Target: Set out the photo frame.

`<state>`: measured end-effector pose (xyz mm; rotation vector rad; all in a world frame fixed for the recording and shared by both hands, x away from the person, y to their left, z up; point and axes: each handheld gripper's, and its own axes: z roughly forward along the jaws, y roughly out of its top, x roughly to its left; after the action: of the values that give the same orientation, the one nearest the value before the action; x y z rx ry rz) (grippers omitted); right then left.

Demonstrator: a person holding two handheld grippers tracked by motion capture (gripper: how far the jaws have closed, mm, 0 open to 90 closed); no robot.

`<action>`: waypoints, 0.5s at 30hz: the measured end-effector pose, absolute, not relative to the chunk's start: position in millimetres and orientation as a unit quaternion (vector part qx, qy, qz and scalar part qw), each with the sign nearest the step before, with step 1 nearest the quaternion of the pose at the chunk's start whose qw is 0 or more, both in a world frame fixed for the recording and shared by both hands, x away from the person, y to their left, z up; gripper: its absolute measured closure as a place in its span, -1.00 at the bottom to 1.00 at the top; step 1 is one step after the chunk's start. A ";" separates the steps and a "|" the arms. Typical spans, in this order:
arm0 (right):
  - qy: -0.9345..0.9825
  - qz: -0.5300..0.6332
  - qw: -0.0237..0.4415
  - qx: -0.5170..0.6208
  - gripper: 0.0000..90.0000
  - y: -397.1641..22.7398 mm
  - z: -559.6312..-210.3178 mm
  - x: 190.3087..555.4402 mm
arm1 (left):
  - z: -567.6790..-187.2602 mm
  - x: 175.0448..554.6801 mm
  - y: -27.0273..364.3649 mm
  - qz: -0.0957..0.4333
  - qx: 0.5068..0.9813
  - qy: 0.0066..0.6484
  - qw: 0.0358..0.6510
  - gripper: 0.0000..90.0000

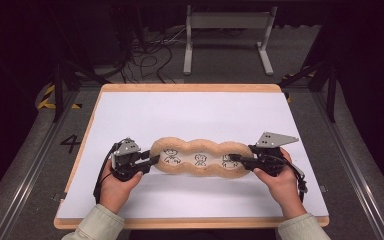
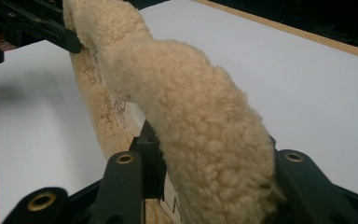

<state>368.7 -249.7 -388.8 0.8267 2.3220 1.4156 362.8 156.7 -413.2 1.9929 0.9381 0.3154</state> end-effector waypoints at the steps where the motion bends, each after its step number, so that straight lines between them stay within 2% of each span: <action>1: 0.808 0.491 0.149 0.289 0.32 -249.8 -389.5 370.0 | -413.4 362.7 156.7 0.125 0.807 0.375 0.439 0.46; 15: 0.819 0.468 0.164 0.290 0.15 -249.2 -403.2 381.1 | -422.1 362.6 148.0 0.105 0.823 0.375 0.414 0.43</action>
<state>381.1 -249.2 -403.2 0.8262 2.3338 1.3329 362.6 148.0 -422.1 2.0693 0.9424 0.2636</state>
